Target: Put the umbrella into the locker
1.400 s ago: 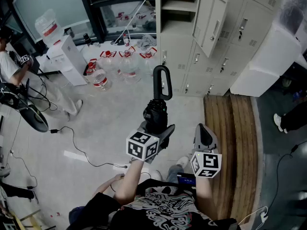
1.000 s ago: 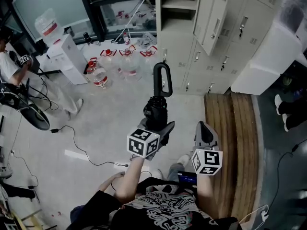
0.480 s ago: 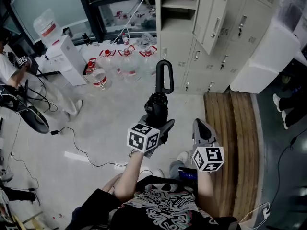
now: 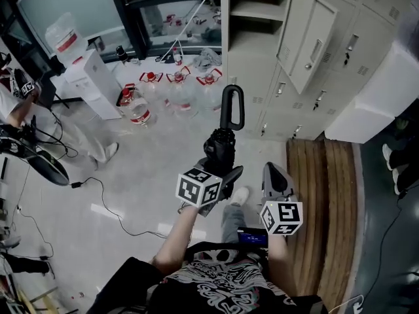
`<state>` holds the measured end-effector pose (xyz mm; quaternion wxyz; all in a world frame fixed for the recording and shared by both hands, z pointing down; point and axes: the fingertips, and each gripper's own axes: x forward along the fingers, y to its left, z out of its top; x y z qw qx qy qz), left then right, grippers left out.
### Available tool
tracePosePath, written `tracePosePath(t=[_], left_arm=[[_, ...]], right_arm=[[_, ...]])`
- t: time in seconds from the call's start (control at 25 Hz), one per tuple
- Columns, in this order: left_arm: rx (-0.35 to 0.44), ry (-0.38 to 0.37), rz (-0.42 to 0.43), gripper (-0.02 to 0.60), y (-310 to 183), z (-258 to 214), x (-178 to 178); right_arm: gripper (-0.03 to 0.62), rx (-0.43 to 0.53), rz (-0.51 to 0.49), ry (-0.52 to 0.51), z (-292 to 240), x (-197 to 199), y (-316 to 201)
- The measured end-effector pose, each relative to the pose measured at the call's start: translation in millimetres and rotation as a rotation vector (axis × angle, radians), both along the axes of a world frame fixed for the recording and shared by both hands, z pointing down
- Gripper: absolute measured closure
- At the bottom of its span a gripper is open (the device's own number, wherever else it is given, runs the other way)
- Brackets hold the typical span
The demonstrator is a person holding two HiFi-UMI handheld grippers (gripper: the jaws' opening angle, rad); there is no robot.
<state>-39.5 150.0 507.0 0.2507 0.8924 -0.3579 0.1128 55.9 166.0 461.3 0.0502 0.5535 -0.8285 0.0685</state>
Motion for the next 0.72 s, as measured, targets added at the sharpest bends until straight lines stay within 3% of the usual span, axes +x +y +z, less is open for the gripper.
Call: tracePosePath(t=[0.44, 0.72], left_arm=[[-0.072, 0.008, 0.012, 0.298, -220.6, 7.7, 34.8], [-0.147, 0.034, 0.044, 0.298, -316.3, 10.0, 57.8]], right_arm=[[0.592, -0.039, -0.046, 0.002, -0.6, 21.8, -224.5], [0.592, -0.072, -0.075, -0.002, 1.6, 30.5, -318.3]])
